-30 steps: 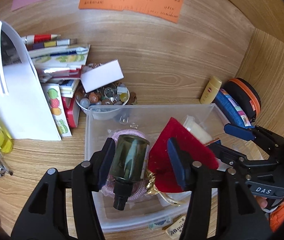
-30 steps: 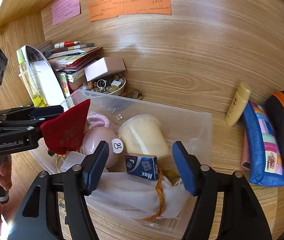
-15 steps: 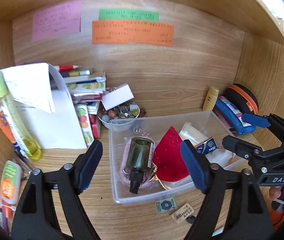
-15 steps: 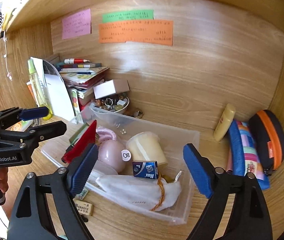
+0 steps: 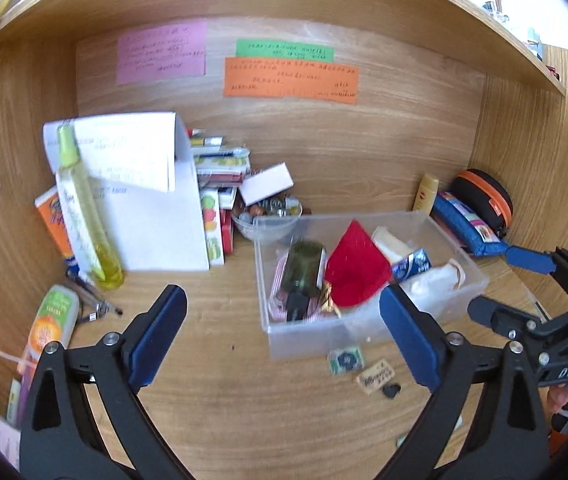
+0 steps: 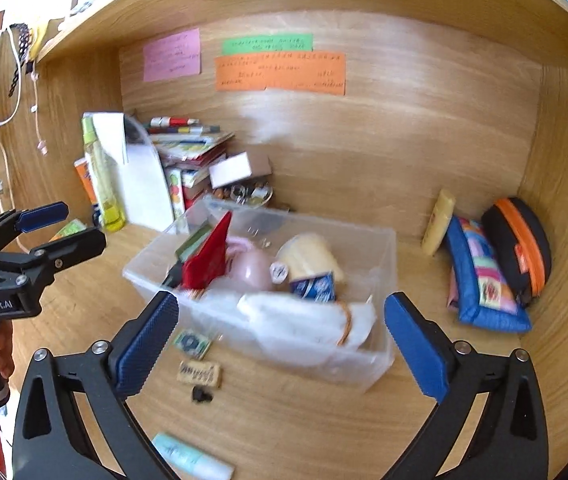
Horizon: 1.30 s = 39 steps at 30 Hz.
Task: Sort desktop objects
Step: 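Grasp the light blue tube with the right tool while the left grasps the beige eraser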
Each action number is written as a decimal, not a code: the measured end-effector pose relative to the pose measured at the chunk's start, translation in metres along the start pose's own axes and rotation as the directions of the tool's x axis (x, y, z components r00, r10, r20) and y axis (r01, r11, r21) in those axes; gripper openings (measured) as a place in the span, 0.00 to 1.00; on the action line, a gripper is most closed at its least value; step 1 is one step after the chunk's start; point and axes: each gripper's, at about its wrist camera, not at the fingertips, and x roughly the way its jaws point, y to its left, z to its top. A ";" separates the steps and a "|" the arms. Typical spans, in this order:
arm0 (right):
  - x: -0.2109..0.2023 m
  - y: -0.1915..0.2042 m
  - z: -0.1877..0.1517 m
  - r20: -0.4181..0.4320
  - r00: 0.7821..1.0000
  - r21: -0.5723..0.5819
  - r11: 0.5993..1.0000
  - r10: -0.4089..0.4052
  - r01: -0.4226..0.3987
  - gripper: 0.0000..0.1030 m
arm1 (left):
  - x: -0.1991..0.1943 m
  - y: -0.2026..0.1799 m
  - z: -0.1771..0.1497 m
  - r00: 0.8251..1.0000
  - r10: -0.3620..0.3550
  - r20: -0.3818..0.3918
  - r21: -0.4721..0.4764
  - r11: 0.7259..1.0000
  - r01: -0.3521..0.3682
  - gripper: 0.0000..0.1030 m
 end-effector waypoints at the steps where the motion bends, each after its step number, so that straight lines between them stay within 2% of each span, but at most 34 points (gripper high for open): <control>1: 0.000 0.002 -0.005 -0.009 1.000 -0.002 1.000 0.002 -0.002 1.00 | -0.001 0.000 -0.005 1.000 0.005 -0.006 -0.001 1.000 -0.005 0.96; 10: 0.004 0.028 -0.068 -0.107 0.994 0.031 1.000 0.001 0.002 0.99 | 0.006 0.005 -0.049 0.995 0.010 -0.103 -0.021 1.000 -0.012 0.96; 19: 0.008 0.057 -0.111 -0.163 0.987 -0.003 1.000 -0.008 0.008 0.99 | -0.001 0.004 -0.075 0.991 -0.006 -0.132 -0.018 1.000 0.004 0.96; 22: 0.013 0.064 -0.117 -0.171 0.985 -0.017 1.000 -0.029 0.027 0.95 | -0.002 0.005 -0.081 0.990 0.000 -0.138 -0.015 1.000 -0.002 0.96; 25: 0.016 0.069 -0.122 -0.176 0.984 -0.024 0.999 -0.040 0.037 0.80 | -0.002 0.007 -0.084 0.989 0.002 -0.145 -0.018 1.000 -0.005 0.96; 27: 0.017 0.068 -0.125 -0.178 0.984 -0.006 1.000 -0.017 0.016 0.69 | -0.001 0.007 -0.085 0.989 0.001 -0.148 -0.022 1.000 -0.004 0.96; 32: 0.013 0.064 -0.128 -0.175 0.985 0.013 1.000 -0.006 0.008 0.69 | 0.006 0.000 -0.085 0.987 -0.021 -0.160 -0.028 0.999 0.017 0.96; 39: 0.002 0.044 -0.126 -0.163 0.986 0.032 0.999 -0.023 0.029 0.69 | 0.032 -0.031 -0.083 0.976 -0.046 -0.214 0.027 0.998 0.053 0.96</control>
